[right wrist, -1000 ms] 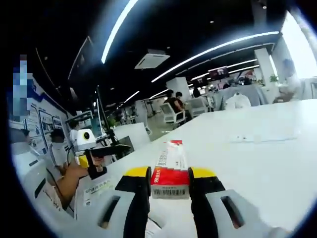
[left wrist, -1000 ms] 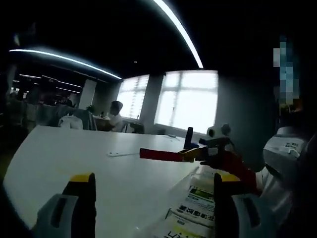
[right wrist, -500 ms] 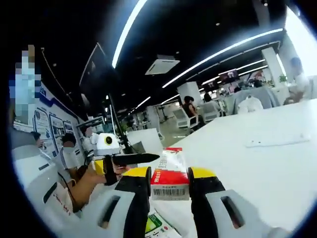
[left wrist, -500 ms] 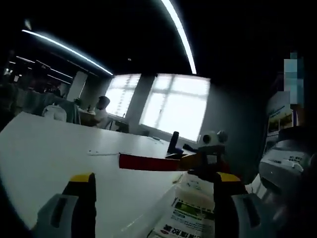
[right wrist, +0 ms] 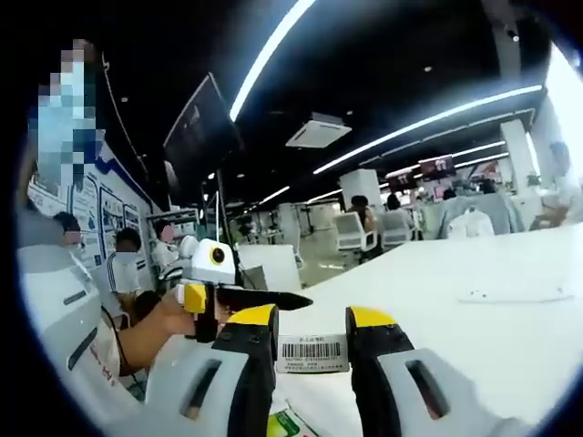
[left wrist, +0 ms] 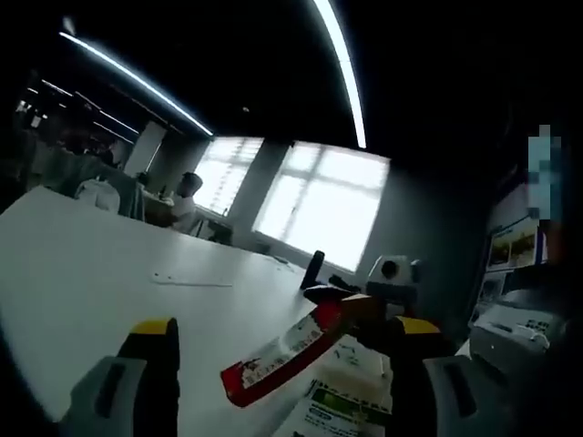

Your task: Arrange the small medicine boxes into an aligned row inside the storage area until every box is upright, visible, and separated from the surrounding clutter.

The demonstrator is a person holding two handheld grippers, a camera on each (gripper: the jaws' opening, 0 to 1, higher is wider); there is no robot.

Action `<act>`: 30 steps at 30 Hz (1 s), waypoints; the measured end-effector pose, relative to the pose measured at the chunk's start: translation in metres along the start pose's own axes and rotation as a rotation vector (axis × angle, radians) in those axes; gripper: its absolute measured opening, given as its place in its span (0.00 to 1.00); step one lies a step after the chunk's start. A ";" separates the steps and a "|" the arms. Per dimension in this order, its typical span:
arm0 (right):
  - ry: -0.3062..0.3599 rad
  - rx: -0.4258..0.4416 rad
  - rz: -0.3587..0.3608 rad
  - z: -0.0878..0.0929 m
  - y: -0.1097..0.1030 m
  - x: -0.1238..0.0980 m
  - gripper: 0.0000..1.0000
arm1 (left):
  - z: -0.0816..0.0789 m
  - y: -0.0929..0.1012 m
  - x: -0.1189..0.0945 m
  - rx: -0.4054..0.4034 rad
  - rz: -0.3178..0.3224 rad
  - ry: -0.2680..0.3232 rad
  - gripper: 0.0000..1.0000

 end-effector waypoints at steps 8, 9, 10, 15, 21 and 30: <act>0.008 0.005 0.033 -0.003 0.009 -0.003 0.27 | -0.006 0.000 0.000 0.003 -0.023 0.003 0.95; 0.016 -0.001 0.038 -0.005 0.009 -0.004 0.27 | -0.008 0.000 -0.001 0.006 -0.028 0.005 0.95; 0.027 -0.005 0.041 -0.008 0.010 -0.005 0.27 | -0.009 0.001 0.000 0.002 -0.025 0.012 0.94; 0.089 -0.012 0.059 -0.026 0.014 -0.009 0.27 | -0.008 0.006 0.007 -0.015 -0.012 0.010 0.93; 0.178 -0.024 0.058 -0.045 0.012 -0.009 0.27 | -0.004 0.014 0.017 -0.087 0.022 0.007 0.88; 0.356 -0.061 -0.004 -0.084 -0.004 -0.023 0.27 | 0.002 0.008 0.028 -0.212 0.013 0.011 0.86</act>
Point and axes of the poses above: the point that each gripper's makers call its tool centre point, and the gripper's own axes: x roughly forward along the fingers, y roughly to its right, z roughly out of its underside, the point moved 3 cm from there along -x, roughly backward along the fingers, and after that the axes turned 2 degrees about z, right-handed, at the moved point
